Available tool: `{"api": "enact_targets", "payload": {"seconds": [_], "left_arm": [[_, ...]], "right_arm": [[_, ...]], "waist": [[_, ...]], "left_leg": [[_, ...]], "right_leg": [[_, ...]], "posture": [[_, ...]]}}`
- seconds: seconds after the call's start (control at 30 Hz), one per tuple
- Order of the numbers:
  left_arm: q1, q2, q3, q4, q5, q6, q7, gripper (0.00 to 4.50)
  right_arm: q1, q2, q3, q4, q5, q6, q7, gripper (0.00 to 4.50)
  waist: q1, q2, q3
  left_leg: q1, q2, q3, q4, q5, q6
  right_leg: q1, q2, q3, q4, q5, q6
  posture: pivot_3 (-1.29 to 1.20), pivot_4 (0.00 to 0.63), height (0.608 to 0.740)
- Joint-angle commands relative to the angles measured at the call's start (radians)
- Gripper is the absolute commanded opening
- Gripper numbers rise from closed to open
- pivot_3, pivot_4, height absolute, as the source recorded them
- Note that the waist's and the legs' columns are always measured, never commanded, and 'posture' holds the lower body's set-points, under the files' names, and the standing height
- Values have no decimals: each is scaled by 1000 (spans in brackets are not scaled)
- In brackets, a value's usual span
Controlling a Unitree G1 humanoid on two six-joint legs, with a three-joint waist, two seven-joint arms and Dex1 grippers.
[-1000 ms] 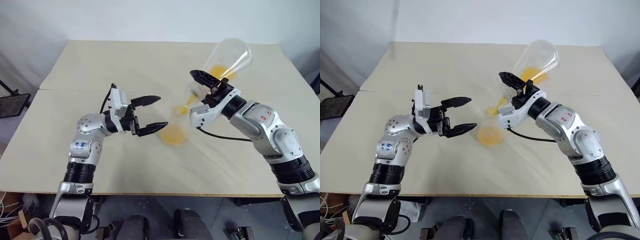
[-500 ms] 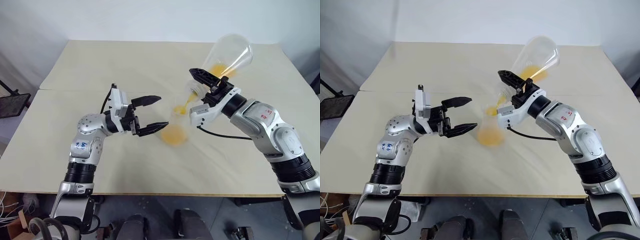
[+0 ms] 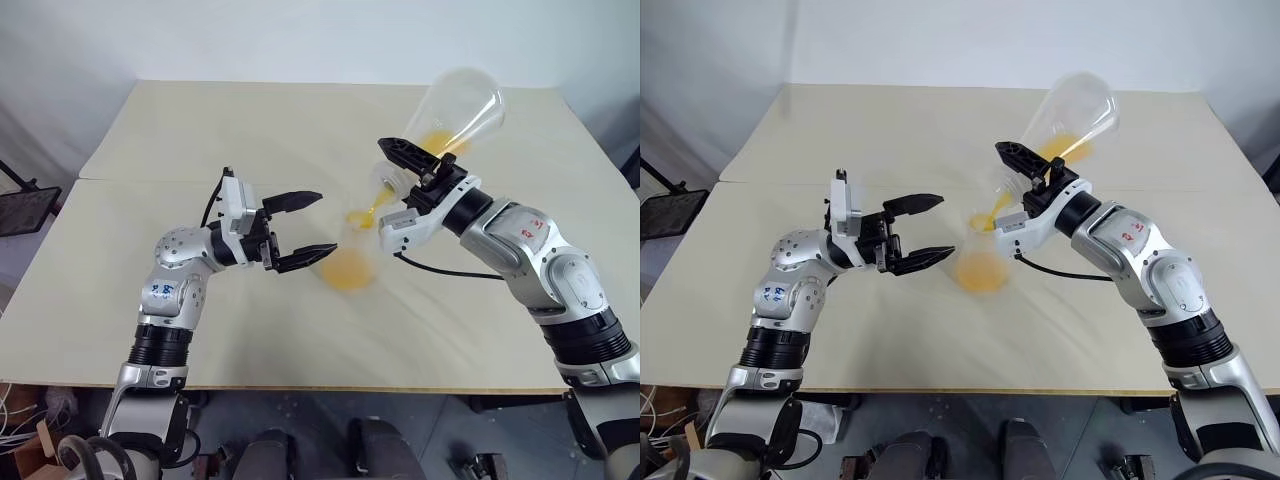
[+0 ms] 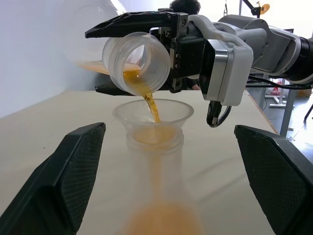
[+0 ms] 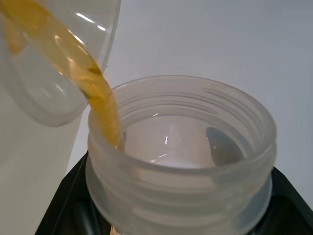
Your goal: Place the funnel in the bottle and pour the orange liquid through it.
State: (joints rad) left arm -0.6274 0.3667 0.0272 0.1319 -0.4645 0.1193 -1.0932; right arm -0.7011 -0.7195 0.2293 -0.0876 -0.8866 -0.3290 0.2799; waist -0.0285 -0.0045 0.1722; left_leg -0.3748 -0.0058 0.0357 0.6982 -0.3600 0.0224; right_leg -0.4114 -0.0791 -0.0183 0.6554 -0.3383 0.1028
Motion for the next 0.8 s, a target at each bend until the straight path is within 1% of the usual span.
{"api": "enact_targets", "payload": {"seconds": [0.03, 0.8], "left_arm": [[-4, -2, 5, -20, -8, -15, 4, 4500], [-6, -5, 4, -17, -8, -16, 5, 4500]], "right_arm": [[-24, -14, -25, -19, -4, -4, -16, 2482], [-36, -14, -22, -6, -17, -25, -21, 2482]], "waist": [[0, 0, 0], [0, 0, 0]], "left_leg": [[0, 0, 0, 0, 0, 0], [0, 0, 0, 0, 0, 0]], "right_leg": [[0, 0, 0, 0, 0, 0], [0, 0, 0, 0, 0, 0]], "posture": [[0, 150, 740], [0, 150, 740]]}}
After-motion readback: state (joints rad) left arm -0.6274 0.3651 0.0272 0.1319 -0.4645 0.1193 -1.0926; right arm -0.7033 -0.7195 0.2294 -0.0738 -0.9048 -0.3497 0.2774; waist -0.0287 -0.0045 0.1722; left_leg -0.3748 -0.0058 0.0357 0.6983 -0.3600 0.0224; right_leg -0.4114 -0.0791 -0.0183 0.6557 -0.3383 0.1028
